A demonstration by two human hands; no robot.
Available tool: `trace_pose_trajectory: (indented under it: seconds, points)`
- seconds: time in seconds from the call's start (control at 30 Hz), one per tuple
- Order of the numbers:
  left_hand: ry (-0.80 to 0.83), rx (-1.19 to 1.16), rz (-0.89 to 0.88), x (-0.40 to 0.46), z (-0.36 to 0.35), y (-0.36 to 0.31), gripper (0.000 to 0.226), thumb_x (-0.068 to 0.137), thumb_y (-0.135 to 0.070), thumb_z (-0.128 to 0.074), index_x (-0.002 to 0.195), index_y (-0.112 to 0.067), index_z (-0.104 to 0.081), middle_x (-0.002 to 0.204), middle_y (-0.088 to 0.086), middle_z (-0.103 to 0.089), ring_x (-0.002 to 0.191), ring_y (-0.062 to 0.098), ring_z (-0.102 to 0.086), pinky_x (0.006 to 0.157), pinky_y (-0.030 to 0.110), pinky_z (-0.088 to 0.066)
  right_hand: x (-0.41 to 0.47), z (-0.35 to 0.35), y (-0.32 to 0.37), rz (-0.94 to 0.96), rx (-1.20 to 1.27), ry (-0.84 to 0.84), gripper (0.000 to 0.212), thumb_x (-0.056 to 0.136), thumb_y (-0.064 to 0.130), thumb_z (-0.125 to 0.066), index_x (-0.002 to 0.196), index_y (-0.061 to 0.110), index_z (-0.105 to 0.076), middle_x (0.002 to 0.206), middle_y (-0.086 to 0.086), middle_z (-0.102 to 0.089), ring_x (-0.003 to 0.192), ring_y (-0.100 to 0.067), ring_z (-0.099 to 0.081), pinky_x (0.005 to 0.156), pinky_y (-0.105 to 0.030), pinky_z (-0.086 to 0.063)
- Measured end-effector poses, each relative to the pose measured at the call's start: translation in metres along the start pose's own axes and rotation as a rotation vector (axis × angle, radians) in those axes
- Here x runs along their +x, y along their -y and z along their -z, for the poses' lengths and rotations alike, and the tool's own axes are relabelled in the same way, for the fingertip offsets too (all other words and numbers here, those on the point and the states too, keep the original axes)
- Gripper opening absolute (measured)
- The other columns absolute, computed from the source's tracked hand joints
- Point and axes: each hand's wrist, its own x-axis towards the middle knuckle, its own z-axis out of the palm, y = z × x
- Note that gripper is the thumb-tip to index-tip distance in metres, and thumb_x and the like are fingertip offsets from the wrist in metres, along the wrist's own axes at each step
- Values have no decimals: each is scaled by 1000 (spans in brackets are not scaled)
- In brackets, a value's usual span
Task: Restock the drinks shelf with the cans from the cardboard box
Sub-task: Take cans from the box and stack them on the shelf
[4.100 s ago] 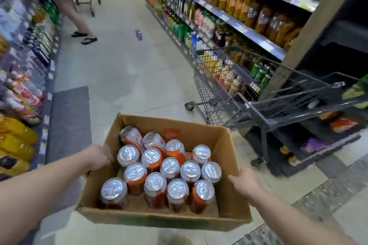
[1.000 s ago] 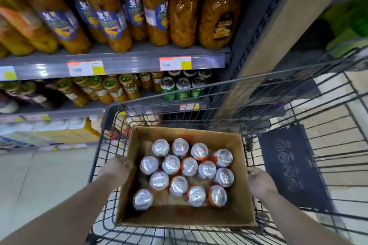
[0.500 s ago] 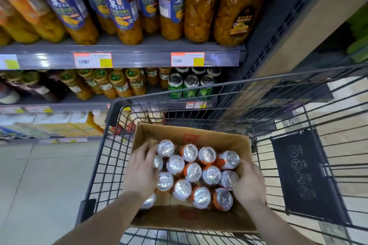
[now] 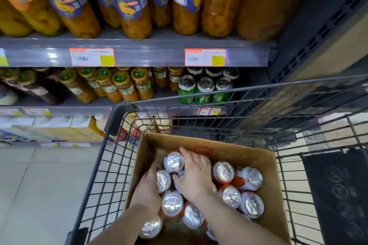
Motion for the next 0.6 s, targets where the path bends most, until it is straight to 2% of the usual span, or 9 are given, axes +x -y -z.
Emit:
trace_pose_trajectory:
  seconds: [0.1, 0.2, 0.27, 0.37, 0.47, 0.6]
  points:
    - [-25, -23, -35, 2, -6, 6, 95, 83, -12, -66, 154, -37, -9, 157, -7, -29, 139, 17, -37, 115, 30, -31, 15, -12, 7, 32, -121, 14, 92, 81, 38, -70, 153, 34, -13, 145, 4, -41, 131, -22, -36, 113, -40, -21]
    - [-51, -22, -50, 3, -12, 11, 86, 82, -9, -62, 150, -36, -17, 156, -4, -28, 137, 19, -38, 112, 30, -33, 25, -19, 10, 17, -171, 31, 95, 78, 33, -75, 152, 36, -16, 143, 5, -45, 130, -23, -39, 114, -44, -21]
    - [-73, -22, -61, 4, -13, 11, 79, 81, -10, -63, 147, -33, -25, 154, -2, -30, 135, 21, -39, 112, 31, -33, 30, -19, 10, -2, -163, 54, 90, 77, 32, -76, 150, 35, -23, 142, 7, -49, 131, -22, -41, 113, -45, -21]
    - [-108, -95, -54, 2, -11, 9, 73, 77, -8, -65, 139, -30, -35, 144, -1, -44, 128, 21, -46, 109, 29, -35, 32, -12, 8, -15, -132, 72, 79, 76, 34, -76, 143, 36, -34, 136, 9, -55, 129, -20, -43, 110, -42, -23]
    - [-133, -197, -22, -2, -2, 2, 75, 75, -4, -70, 135, -32, -37, 133, -3, -53, 121, 17, -50, 104, 27, -37, 27, 5, 9, 1, -39, 40, 76, 74, 37, -76, 140, 38, -38, 136, 10, -54, 128, -19, -42, 107, -39, -28]
    - [-171, -260, -70, -22, 25, -18, 72, 72, -12, -79, 127, -37, -40, 116, -12, -58, 111, 12, -57, 94, 25, -46, 10, 49, 18, 27, 48, -1, 77, 69, 38, -75, 138, 36, -42, 136, 7, -54, 128, -20, -44, 105, -38, -32]
